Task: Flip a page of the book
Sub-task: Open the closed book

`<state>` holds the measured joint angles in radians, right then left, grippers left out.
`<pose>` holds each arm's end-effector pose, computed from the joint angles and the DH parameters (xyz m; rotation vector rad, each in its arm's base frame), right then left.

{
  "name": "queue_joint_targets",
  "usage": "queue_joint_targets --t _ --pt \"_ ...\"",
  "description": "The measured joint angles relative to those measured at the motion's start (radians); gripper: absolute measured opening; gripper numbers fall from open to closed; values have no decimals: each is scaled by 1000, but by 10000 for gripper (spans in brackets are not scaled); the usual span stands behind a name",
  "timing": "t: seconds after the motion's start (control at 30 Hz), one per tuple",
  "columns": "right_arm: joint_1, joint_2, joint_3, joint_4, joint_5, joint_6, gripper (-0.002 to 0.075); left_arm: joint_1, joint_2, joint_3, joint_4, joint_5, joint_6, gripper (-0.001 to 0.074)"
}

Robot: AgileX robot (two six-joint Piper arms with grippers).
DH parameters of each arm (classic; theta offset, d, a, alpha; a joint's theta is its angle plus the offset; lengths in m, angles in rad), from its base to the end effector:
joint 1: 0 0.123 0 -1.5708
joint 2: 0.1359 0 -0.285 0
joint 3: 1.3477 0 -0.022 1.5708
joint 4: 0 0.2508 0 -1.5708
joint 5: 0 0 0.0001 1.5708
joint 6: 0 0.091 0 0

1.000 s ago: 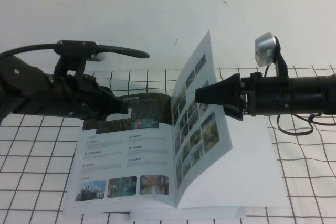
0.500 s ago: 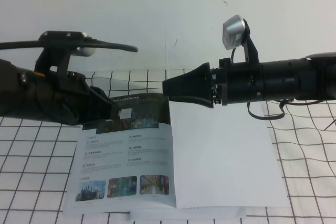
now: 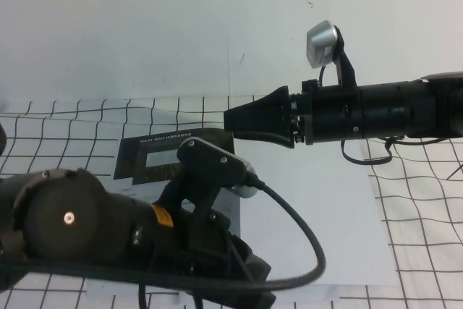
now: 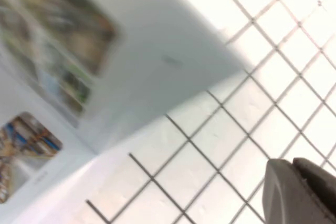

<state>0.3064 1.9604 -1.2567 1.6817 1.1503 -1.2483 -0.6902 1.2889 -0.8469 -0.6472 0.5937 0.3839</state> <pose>0.3525 0.1982 0.2286 -0.5548 2.0082 1.6635 0.1793 -0.1879 0.2741 0.7982 2.3867 -0.7939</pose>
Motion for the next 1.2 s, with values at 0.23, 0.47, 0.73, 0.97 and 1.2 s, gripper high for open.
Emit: queue_joint_targets --t 0.23,0.47,0.73,0.97,1.2 --pt "0 0 0 0 -10 0 503 -139 -27 7 94 -161 -151 -3" --pt "0 0 0 0 -21 0 503 -164 111 7 104 -428 -230 -3" --pt "0 0 0 0 -22 0 503 -164 173 7 104 -460 -242 -3" --pt "0 -2 0 0 -24 0 503 -142 173 7 104 -465 -246 -3" --pt "0 -32 0 0 -53 -35 503 4 173 7 104 -379 -276 -3"
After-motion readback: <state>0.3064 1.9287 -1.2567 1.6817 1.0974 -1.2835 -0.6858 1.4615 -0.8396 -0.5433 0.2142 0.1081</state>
